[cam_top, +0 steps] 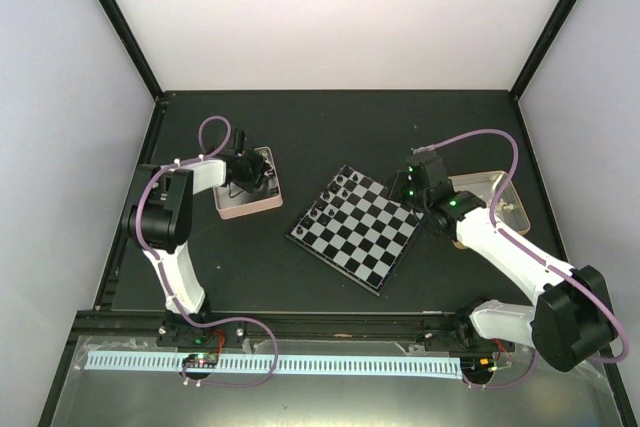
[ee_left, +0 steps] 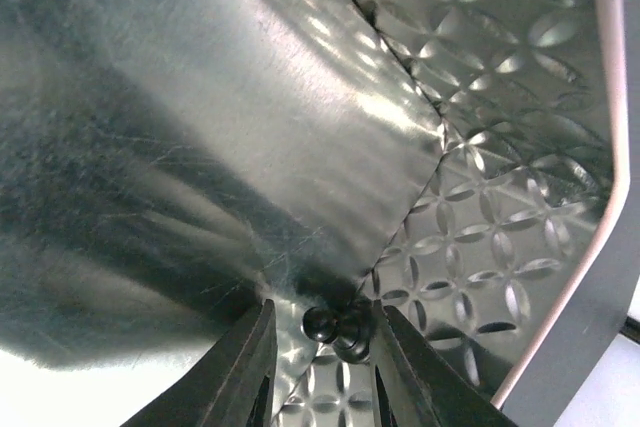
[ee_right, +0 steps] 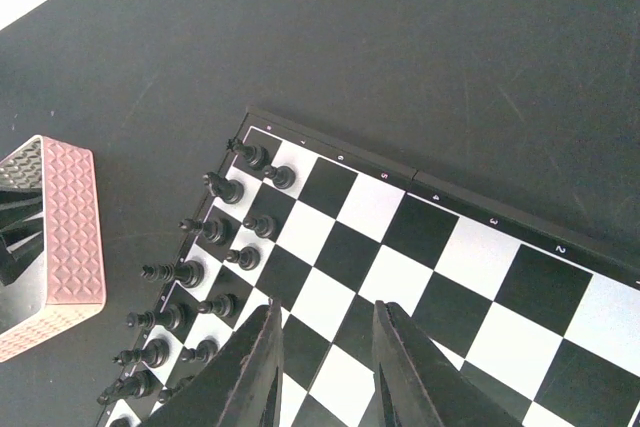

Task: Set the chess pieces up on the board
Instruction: Pick up the chess piece from the storage box.

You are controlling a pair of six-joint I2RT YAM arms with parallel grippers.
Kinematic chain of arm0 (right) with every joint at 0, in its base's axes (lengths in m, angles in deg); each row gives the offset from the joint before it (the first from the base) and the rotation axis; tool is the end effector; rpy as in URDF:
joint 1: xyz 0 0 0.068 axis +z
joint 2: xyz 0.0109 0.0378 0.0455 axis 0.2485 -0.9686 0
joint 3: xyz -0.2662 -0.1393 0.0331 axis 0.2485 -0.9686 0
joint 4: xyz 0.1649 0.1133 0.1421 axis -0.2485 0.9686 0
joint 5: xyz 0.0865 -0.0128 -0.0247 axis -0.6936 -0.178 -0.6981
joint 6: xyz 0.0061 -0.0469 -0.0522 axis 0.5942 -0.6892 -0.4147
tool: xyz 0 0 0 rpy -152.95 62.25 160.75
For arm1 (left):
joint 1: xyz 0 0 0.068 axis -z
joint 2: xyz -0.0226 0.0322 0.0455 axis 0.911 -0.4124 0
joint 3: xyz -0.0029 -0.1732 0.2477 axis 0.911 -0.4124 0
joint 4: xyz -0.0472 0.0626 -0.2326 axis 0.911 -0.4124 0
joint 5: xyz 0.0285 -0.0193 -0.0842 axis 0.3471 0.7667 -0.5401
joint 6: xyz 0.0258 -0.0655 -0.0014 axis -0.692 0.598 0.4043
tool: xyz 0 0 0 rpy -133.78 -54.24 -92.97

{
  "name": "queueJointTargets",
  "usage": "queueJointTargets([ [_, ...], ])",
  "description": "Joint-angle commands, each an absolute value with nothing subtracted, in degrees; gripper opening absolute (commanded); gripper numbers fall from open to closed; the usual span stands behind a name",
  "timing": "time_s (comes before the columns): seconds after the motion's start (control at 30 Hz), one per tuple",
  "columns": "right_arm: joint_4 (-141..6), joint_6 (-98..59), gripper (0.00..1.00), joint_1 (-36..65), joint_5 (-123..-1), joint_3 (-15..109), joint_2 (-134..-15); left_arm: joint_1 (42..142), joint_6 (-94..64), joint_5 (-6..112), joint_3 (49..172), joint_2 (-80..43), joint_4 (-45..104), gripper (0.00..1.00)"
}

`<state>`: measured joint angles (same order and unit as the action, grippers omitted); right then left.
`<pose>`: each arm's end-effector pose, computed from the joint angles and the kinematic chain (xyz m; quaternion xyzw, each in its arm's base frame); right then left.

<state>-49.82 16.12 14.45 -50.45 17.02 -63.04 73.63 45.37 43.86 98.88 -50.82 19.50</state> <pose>0.2186 0.1156 0.2648 0.1238 0.9044 0.2106 0.3499 0.3774 -0.0704 0.1599 -0.4592 0.8250 -0.3007 0.1348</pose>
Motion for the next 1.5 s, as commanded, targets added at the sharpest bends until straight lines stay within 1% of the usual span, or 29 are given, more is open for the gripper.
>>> queueJointTargets([
  [0.0, -51.18, 16.52, 0.26, 13.92, -49.17, 16.61, -63.47, 73.96, 48.06, 44.73, 100.00, -53.33, 21.15, 0.27],
  [0.17, -50.95, 16.50, 0.26, 13.82, -48.94, 16.68, -63.31, 73.92, 48.72, 42.79, 100.92, -55.18, 22.49, 0.26],
  [0.27, -50.81, 16.61, 0.26, 13.74, -48.60, 16.42, -62.93, 73.91, 48.79, 42.48, 100.68, -55.44, 22.83, 0.24],
  [0.5, -50.72, 16.62, 0.26, 13.65, -48.43, 16.24, -62.42, 73.98, 46.91, 44.93, 101.15, -54.98, 21.56, 0.10],
  [0.57, -50.72, 16.55, 0.26, 13.65, -48.40, 16.12, -62.23, 73.99, 45.75, 46.44, 101.42, -54.57, 20.22, 0.09],
  [0.77, -50.93, 16.62, 0.26, 13.56, -48.45, 15.89, -61.88, 74.18, 41.04, 51.62, 101.23, -51.58, 17.30, 0.02],
  [0.93, -51.24, 16.62, 0.26, 13.55, -48.70, 15.73, -61.89, 75.04, 34.24, 55.60, 101.20, -48.23, 15.40, 0.02],
  [1.1, -51.85, 16.08, 0.26, 13.56, -49.94, 15.69, -62.28, 75.98, 27.78, 56.51, 100.34, -44.81, 14.03, 0.02],
  [1.27, -54.97, 12.98, 0.27, 13.56, -55.44, 15.38, -63.32, 76.98, 22.26, 55.25, 98.03, -40.39, 15.16, 0.02],
  [1.47, -63.49, 6.45, 0.33, 13.64, -70.97, 14.62, -66.92, 80.13, 15.19, 47.85, 96.50, -34.89, 15.65, 0.02],
])
